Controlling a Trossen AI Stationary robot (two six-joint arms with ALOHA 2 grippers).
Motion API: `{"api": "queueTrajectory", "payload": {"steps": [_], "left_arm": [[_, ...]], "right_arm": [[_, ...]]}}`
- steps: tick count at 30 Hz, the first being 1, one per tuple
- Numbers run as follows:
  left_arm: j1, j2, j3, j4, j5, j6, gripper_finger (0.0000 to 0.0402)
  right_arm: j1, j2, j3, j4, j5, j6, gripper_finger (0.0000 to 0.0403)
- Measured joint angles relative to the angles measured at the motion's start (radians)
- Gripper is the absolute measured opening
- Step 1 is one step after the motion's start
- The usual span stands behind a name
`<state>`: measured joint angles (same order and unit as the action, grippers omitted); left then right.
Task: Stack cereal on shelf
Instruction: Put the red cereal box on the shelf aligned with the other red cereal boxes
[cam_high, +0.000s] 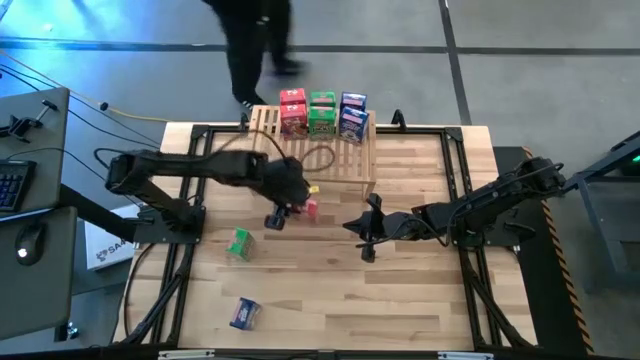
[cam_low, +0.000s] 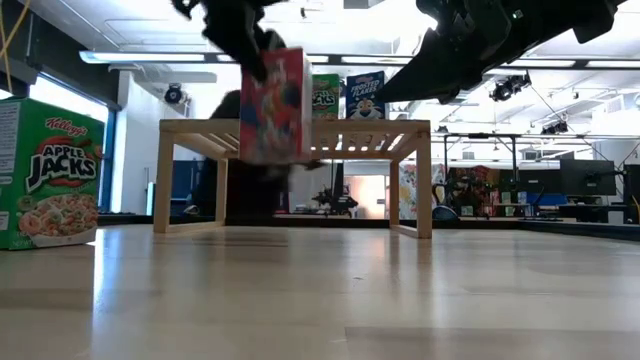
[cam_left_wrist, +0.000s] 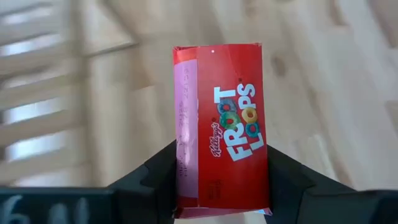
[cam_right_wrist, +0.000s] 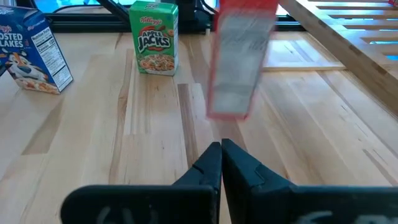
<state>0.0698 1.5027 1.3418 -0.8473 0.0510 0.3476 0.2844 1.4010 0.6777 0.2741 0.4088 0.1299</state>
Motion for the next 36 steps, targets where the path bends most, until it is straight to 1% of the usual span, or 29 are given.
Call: {"api": "queueTrajectory", "payload": {"steps": [2,5,10,14,17,20,25,28,32,36], "left_arm": [[0.027,-0.014,0.059,-0.059,-0.049,-0.002,0.0161],[0.076,-0.028,0.134,-0.104,-0.127,0.01,0.0161],[0.183,-0.029,0.207,-0.138,-0.135,0.052,0.0161],[0.268,-0.029,0.213,-0.136,-0.134,0.065,0.0161],[0.307,-0.029,0.213,-0.135,-0.127,0.066,0.0161],[0.324,-0.032,0.213,-0.125,-0.104,0.074,0.0161],[0.323,-0.035,0.223,-0.121,-0.102,0.084,0.0161],[0.324,-0.035,0.253,-0.118,-0.12,0.1,0.016],[0.327,-0.036,0.293,-0.118,-0.18,0.115,0.016],[0.347,-0.034,0.297,-0.12,-0.183,0.121,0.016]], "right_arm": [[0.0,0.0,0.0,0.0,0.0,0.0,0.0],[0.0,0.0,0.0,0.0,-0.001,0.0,0.0],[0.0,0.0,0.0,0.0,-0.015,0.0,0.0],[0.0,0.0,0.0,0.0,-0.024,0.0,0.0],[0.0,0.0,0.0,0.0,-0.024,0.0,0.0],[0.0,0.0,0.0,0.0,-0.024,0.0,0.0],[0.0,0.0,0.0,0.0,-0.024,0.0,0.0],[0.0,0.0,0.0,0.0,-0.025,0.0,0.0],[0.0,0.0,0.0,0.0,-0.026,0.0,0.0],[0.0,0.0,0.0,0.0,-0.029,0.001,0.0]]}}
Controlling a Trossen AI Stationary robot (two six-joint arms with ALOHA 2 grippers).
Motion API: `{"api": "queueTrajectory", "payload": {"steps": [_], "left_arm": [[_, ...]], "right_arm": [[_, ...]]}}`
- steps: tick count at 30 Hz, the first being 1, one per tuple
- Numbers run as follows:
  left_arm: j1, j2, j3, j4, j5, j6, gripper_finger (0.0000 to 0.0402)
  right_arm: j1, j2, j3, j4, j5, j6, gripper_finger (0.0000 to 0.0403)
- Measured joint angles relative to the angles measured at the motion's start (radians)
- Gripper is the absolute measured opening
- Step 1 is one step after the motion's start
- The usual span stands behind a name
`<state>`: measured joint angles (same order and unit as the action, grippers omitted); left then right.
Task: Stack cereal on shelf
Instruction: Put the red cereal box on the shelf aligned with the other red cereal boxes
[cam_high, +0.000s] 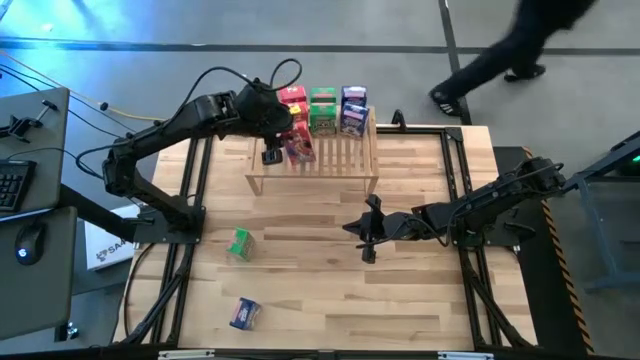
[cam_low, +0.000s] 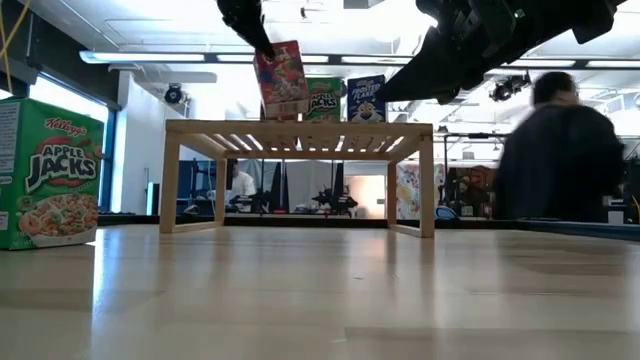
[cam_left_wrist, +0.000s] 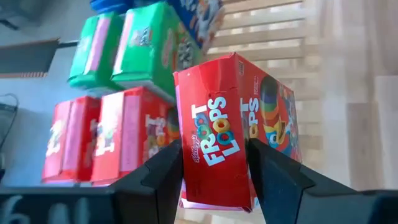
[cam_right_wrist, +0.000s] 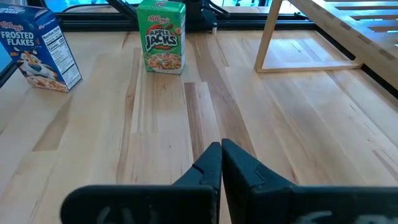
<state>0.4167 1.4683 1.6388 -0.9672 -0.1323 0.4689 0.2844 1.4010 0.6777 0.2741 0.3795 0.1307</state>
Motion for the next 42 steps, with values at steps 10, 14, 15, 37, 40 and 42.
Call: {"api": "queueTrajectory", "payload": {"steps": [10,14,15,37,40,42], "left_arm": [[0.036,0.033,-0.006,0.014,-0.071,0.047,0.016],[0.034,0.05,-0.007,0.042,-0.131,0.072,0.0162],[0.031,0.05,-0.007,0.053,-0.137,0.077,0.0165],[-0.029,-0.012,-0.007,0.045,-0.242,0.082,0.0227],[-0.038,-0.069,-0.006,0.042,-0.211,0.019,0.0213],[-0.033,-0.112,-0.023,0.036,-0.161,-0.053,0.0201]], "right_arm": [[0.0,0.0,0.0,0.0,-0.01,0.003,0.0],[0.0,0.0,0.0,0.0,-0.01,0.009,0.0],[0.0,0.0,0.0,0.0,-0.01,0.01,0.0],[0.001,0.0,0.0,0.0,-0.024,0.01,0.0],[0.006,0.0,0.0,0.0,-0.026,0.01,0.0],[0.011,0.0,0.0,0.0,-0.029,0.01,0.0]]}}
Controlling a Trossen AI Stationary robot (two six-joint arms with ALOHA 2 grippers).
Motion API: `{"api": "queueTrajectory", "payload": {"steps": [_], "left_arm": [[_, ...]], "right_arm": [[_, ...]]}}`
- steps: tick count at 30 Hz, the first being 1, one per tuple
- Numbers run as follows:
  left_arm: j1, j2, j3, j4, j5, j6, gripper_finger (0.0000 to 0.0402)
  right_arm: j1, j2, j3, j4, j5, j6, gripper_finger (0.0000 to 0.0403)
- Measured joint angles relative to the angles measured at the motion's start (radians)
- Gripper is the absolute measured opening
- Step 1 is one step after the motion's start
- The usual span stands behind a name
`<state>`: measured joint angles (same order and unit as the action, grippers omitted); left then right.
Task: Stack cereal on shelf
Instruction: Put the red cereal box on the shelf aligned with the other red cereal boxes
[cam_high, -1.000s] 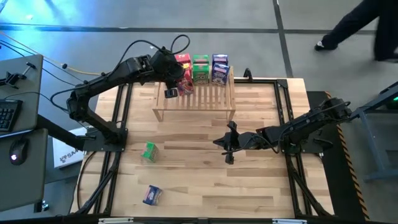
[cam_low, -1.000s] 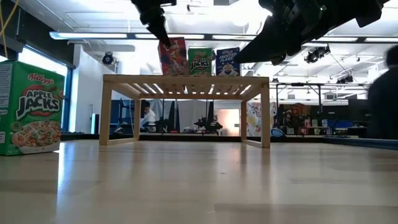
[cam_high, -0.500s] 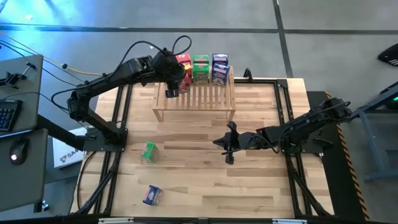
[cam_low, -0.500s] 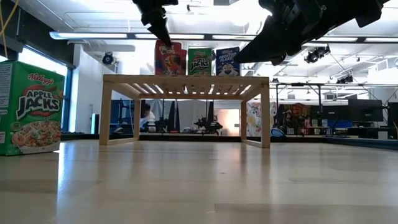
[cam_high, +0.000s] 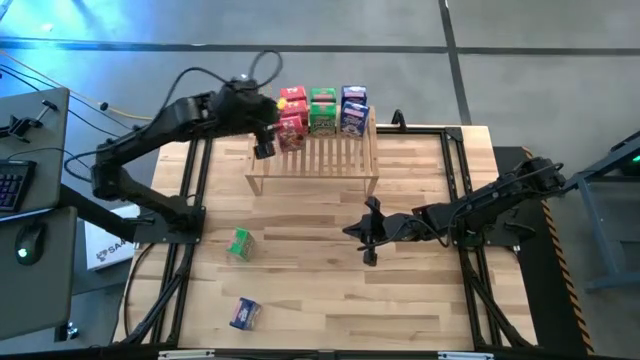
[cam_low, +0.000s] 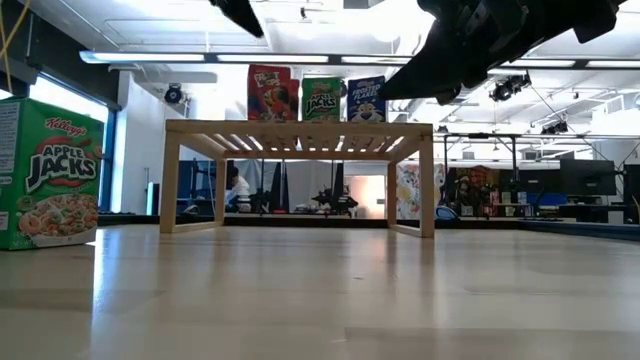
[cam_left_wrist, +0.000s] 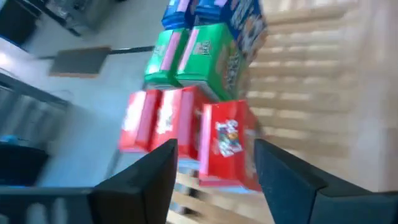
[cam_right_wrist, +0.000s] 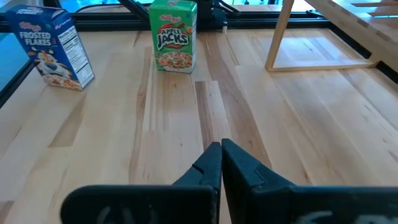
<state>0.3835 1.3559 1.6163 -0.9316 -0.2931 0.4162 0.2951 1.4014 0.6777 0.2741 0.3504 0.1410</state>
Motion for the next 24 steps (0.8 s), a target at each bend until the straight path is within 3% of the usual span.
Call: {"api": "queueTrajectory", "payload": {"steps": [3,6,10,13,17,24], "left_arm": [[0.013,-0.085,-0.11,0.012,0.054,-0.088,0.0176],[0.021,-0.163,-0.281,0.081,0.025,-0.138,0.0146],[0.047,-0.238,-0.514,0.325,0.022,-0.179,0.0108],[0.07,-0.249,-0.619,0.475,0.027,-0.187,0.0086],[0.105,-0.236,-0.661,0.576,0.036,-0.169,0.0064],[0.165,-0.22,-0.672,0.652,0.145,-0.18,0.0046]], "right_arm": [[0.007,0.0,0.0,0.0,0.001,0.003,0.0],[0.012,0.0,0.0,0.0,0.002,0.016,0.0],[0.015,0.0,0.0,0.0,0.005,0.016,0.0],[0.015,0.0,0.0,0.0,0.006,0.017,0.0],[0.015,0.0,0.0,0.0,0.006,0.026,0.0],[0.015,0.0,0.0,0.0,0.006,0.026,0.0]]}}
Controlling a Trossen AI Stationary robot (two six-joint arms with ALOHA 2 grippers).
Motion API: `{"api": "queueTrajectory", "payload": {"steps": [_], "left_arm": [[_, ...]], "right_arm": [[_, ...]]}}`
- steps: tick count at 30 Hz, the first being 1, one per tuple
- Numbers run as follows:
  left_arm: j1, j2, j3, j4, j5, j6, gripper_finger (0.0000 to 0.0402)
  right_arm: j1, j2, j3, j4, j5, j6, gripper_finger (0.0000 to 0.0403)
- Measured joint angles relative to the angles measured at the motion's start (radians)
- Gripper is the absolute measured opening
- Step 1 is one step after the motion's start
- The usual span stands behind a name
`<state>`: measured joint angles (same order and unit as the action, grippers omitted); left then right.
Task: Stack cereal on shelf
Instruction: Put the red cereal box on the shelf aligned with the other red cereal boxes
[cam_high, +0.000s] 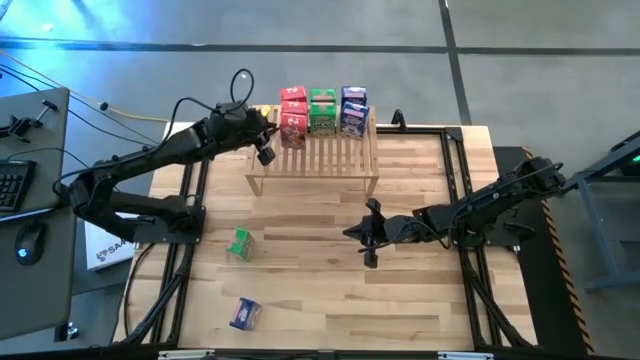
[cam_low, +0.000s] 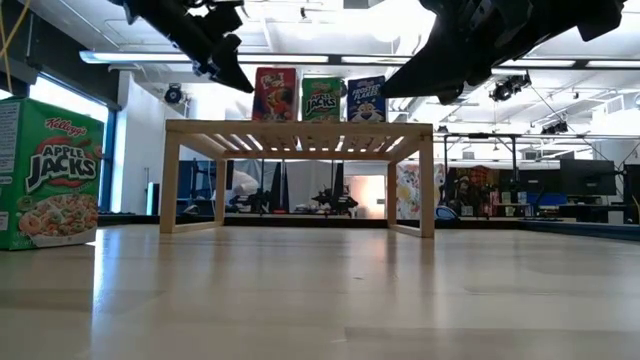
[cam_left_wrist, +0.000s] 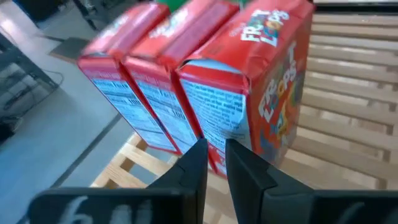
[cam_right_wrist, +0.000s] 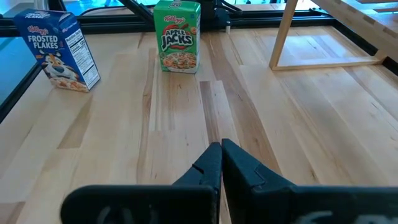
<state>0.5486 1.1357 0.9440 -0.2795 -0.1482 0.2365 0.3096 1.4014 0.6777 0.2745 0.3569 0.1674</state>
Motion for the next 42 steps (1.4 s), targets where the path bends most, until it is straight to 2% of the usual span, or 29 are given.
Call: {"api": "queueTrajectory", "payload": {"steps": [5,10,13,16,19,23,30,37,42], "left_arm": [[0.006,0.002,0.0,-0.031,0.016,-0.003,0.0038],[0.004,-0.08,0.0,-0.133,0.012,-0.038,0.0025],[-0.004,-0.12,-0.002,-0.203,0.092,-0.056,0.0013],[-0.026,-0.135,-0.048,-0.124,0.235,-0.086,0.0002],[-0.054,-0.112,-0.123,0.057,0.29,-0.136,0.0002],[-0.082,-0.043,-0.178,0.24,0.267,-0.158,0.0001],[-0.106,0.082,-0.179,0.432,0.197,-0.157,0.0001],[-0.105,0.128,-0.179,0.498,0.09,-0.157,0.0001],[-0.099,0.128,-0.179,0.522,0.086,-0.156,0.0]], "right_arm": [[0.0,0.0,0.0,0.0,0.0,0.0,0.0],[0.0,0.0,0.0,0.0,0.0,0.008,0.0],[0.0,0.0,0.0,0.0,0.0,0.01,0.0],[0.0,0.0,0.0,0.0,0.0,0.011,0.0],[0.0,0.0,0.0,0.0,0.004,0.008,0.0],[0.0,0.0,0.0,0.0,0.007,0.008,0.0],[0.0,0.0,0.0,0.0,0.01,0.008,0.0],[0.0,0.0,0.0,0.0,0.01,0.008,0.0],[0.0,0.0,0.0,0.0,0.01,0.008,0.0]]}}
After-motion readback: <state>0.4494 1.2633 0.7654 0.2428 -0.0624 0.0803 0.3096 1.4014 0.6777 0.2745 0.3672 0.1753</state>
